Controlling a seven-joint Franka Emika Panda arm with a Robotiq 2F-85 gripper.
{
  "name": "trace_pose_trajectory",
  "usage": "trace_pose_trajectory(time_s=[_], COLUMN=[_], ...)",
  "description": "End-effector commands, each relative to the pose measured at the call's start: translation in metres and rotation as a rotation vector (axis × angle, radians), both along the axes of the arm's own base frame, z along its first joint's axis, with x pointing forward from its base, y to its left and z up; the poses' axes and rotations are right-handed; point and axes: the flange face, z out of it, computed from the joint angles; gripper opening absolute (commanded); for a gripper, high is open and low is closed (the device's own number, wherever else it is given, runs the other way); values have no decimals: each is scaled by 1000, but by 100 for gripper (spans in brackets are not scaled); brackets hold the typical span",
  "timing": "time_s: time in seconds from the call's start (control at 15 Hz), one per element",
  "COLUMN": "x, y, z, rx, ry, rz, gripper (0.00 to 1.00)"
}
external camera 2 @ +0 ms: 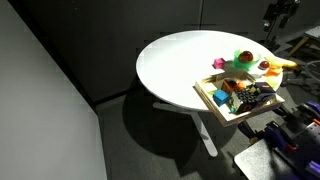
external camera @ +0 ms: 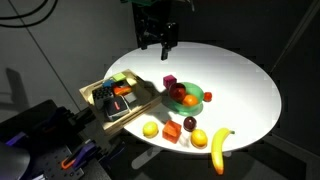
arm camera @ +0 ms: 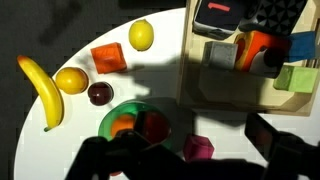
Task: Pick up the red toy apple and put it in the green bowl
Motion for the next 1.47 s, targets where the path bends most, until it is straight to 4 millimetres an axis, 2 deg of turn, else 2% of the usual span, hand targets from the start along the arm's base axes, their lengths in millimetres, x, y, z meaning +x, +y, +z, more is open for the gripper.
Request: trace_pose_trajectory(time_s=[0.0,0.27,0.47,1.0,1.07,1.4], x=[-23,-43,-59,-96,-85,-86], y=[8,14,18,28,24,25], z=[26,50,67,94,89,86], rx=[-22,-37,-32,-22,-21,-18], ry=[32,45,-9,-93,-62,-56], rz=[10,15,9,7,24,26], gripper=[100,100,100,100,100,100])
